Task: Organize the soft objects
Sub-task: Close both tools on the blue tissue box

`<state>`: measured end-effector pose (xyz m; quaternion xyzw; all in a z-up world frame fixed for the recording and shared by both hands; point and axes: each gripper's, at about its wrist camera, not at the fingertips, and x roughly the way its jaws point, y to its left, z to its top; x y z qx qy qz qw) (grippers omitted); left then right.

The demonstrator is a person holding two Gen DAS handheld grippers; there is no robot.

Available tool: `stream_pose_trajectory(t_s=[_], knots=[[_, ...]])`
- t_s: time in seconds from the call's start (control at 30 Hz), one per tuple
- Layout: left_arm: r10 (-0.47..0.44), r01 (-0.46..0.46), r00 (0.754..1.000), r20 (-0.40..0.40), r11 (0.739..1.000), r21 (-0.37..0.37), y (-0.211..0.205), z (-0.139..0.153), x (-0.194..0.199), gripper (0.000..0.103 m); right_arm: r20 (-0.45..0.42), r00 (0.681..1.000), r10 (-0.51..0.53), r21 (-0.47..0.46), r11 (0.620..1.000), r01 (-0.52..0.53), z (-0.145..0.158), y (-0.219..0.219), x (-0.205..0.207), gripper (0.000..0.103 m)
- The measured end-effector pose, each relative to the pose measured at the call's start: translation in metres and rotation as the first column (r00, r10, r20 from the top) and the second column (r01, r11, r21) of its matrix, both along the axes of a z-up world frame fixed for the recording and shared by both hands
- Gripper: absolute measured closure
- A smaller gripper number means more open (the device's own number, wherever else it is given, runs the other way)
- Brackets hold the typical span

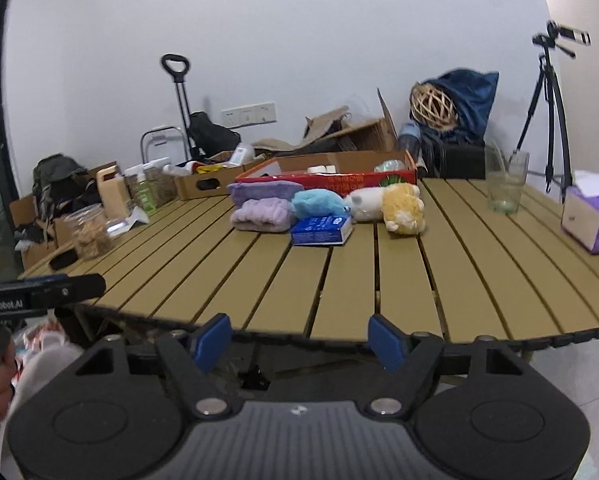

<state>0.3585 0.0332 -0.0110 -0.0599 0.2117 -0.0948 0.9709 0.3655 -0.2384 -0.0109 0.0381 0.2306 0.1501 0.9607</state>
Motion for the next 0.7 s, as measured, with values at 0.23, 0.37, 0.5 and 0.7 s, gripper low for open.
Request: stream_pose_trajectory(t_s=[0.23,0.37,0.5,0.7], knots=[[-0.067,0.068,0.997,-0.036,0.998,0.014,-0.026,0.001,0.095,0.018,-0.031,0.999,-0.011,0.036,0.999,0.012,-0.001,-0.004,0.089,0.038],[-0.061,0.061,0.996,-0.063,0.998,0.005,-0.029,0.01,0.153,0.034,-0.03,1.0,0.001,0.059,0.998,0.001,0.005,-0.006,0.143,0.039],[-0.127,0.114,0.977,-0.172,0.99,-0.082,-0.037,0.002,0.206,0.053,-0.054,0.998,0.029,0.089,0.996,-0.024,0.002,-0.004,0.197,0.045],[-0.252,0.211,0.923,-0.29,0.963,-0.167,-0.063,-0.031,0.265,0.067,-0.139,0.99,0.032,0.213,0.977,-0.001,-0.023,-0.007,0.263,0.061]])
